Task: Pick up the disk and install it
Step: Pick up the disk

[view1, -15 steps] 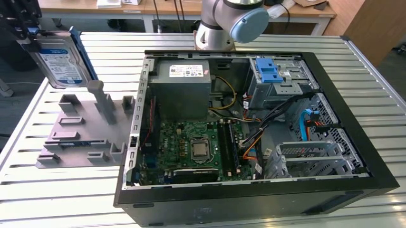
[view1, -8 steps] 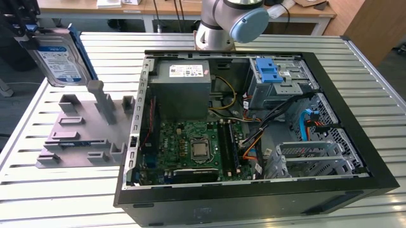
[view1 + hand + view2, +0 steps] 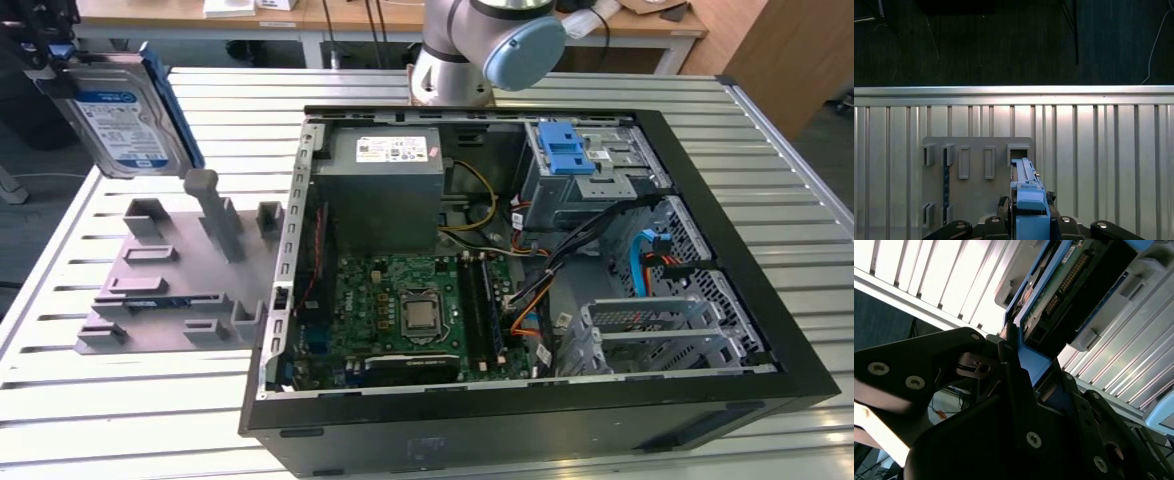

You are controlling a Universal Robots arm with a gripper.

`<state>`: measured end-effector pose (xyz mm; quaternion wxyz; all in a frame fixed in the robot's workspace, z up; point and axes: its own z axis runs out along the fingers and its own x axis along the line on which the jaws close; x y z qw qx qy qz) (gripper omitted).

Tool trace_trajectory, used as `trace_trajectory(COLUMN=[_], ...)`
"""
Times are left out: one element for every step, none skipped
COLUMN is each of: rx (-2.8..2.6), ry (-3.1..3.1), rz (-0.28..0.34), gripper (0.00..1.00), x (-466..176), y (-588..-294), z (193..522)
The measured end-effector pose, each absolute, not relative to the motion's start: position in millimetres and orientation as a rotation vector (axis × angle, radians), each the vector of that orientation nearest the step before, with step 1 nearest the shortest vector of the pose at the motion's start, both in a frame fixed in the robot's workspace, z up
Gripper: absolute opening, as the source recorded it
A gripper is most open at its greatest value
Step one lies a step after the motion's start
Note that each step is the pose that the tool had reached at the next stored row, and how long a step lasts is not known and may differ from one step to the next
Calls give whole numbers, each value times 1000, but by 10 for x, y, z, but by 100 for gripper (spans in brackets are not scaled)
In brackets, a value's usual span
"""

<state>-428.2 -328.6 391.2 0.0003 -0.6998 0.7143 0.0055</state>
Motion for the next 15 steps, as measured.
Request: trace_trajectory(rx=[-2198, -2198, -2198, -2198, -2198, -2198, -2198, -2198, -2198, -2198, -2198, -2198, -2198, -2198, -2198], ry=[2244, 2244, 2244, 2244, 2244, 2244, 2244, 2244, 2244, 2244, 2244, 2244, 2244, 2244, 2244], rz=[17, 17, 17, 17, 17, 17, 17, 17, 17, 17, 17, 17, 17, 17, 17], gripper=[37, 37, 37, 37, 37, 37, 37, 37, 37, 37, 37, 37, 37, 37, 37], x=[-4282, -4282, -4282, -4282, -4282, -4282, -4282, -4282, -4282, -4282, -4282, -4281, -4282, -4282, -4282], y=[-3286, -3286, -3286, -3286, -3286, -3286, -3286, -3286, -3286, -3286, -3286, -3286, -3286, -3286, -3286], z=[3925, 3934, 3943, 3953, 3963, 3974, 3986, 3997, 4006, 4016, 4027, 4038, 4049, 4061, 4072])
